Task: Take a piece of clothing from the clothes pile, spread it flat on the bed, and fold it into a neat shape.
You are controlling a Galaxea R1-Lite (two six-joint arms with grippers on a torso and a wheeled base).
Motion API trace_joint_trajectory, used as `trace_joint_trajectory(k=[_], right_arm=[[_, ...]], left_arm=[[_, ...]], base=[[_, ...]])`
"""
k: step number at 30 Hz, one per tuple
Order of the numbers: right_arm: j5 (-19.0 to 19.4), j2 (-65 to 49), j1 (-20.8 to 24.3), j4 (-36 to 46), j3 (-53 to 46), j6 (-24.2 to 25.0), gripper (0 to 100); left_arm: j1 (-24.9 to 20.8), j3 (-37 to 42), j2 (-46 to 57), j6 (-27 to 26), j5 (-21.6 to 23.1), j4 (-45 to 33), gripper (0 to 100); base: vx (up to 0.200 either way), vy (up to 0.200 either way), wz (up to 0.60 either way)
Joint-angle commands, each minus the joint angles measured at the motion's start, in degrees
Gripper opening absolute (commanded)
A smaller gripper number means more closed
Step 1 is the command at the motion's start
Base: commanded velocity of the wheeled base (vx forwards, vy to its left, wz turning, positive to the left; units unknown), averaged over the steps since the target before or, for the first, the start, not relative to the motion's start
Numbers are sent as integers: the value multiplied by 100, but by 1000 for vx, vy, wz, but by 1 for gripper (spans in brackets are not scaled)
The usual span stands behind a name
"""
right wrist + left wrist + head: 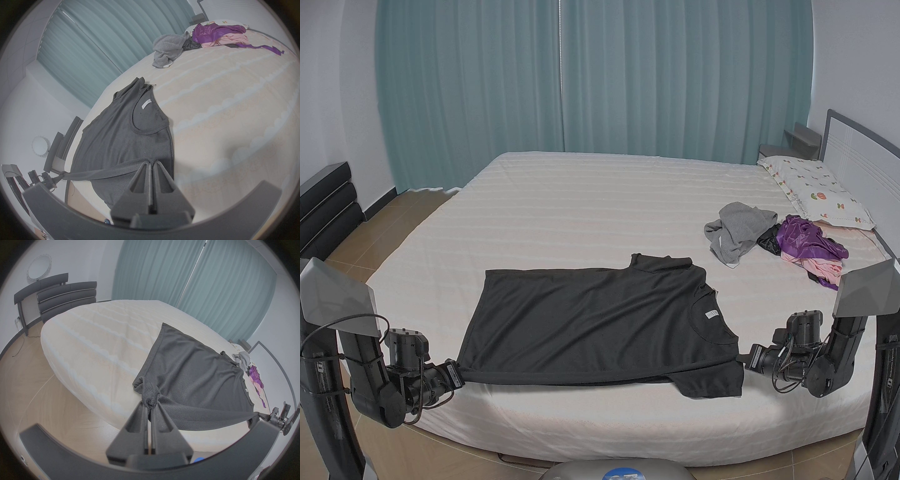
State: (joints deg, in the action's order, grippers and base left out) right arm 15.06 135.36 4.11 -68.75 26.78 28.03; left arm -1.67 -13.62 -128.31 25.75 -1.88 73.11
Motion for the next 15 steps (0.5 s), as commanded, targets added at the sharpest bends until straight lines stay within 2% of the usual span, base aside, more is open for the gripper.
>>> trace_joint_trajectory(k=[1,6,8,9,10,15], right_arm=[[59,-1,20,-33,-6,63,0],[323,-344,-7,-68,-288,194,0],[595,-617,-24,-121,-622,221,0],[595,-617,-24,-121,-622,221,0],[806,-775,-50,-208,-903,159,0],[964,-1065,-253,-692,-1457,133,0]], left_arm=[[-9,-45,-63,9,3,2,0],[-9,-1,-1,1,3,2,0],[-9,43,86,-17,-6,2,0],[-9,43,86,-17,-6,2,0],[0,78,174,-17,-6,2,0],[18,289,429,-158,-32,-16,0]], base=[[0,0,0],[0,0,0],[0,0,0],[0,0,0],[0,0,0],[0,0,0]])
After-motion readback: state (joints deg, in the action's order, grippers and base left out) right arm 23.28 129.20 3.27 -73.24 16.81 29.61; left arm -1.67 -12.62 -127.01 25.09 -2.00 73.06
